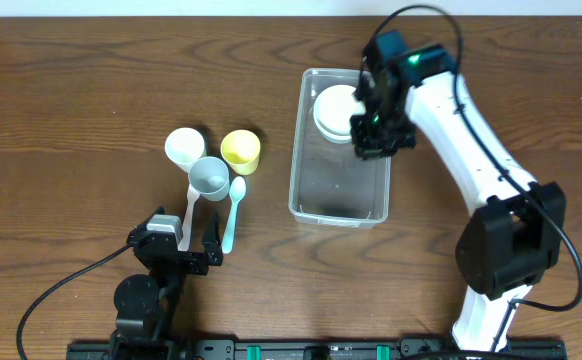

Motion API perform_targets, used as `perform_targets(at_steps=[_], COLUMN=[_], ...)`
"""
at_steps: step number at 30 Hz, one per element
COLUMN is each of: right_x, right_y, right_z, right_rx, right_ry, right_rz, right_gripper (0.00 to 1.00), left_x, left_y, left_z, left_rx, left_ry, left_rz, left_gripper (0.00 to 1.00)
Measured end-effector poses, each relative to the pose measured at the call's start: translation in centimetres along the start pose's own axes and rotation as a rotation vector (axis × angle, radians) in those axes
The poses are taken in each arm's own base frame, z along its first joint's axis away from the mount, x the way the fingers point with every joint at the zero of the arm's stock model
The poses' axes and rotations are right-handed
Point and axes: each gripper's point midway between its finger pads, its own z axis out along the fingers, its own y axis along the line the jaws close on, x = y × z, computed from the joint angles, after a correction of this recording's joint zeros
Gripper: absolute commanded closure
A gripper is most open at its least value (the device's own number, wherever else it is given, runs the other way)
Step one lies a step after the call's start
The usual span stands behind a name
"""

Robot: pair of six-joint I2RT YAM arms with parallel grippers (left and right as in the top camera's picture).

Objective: Pack container
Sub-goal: 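Open right gripper and withdraw it to the right side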

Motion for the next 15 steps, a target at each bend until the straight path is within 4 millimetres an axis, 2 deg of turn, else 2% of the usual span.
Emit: perform_targets(at_steps=[4,7,11,15], right_x=[1.0,2.4,3.4,3.1], right_y=[-0.3,-1.6,-3.6,-4.5], right_z=[3.2,4.7,5.6,5.6], right_rx=[0.009,0.025,0.045,0.056], right_ry=[0.033,0.085,0.125,0.112], right_rz=[-0.006,0.020,0.066,0.080], right_gripper=[0.98,0.99,0.99,0.98], left_x=[0.0,0.0,0.0,0.0], left_y=[0.0,0.0,0.0,0.0], left_z=[0.0,0.0,0.0,0.0], left_rx=[0.000,0.000,0.000,0.000], left_ry=[0.000,0.000,0.000,0.000], left_rz=[0.000,0.000,0.000,0.000], left_gripper=[0.02,0.02,0.02,0.02])
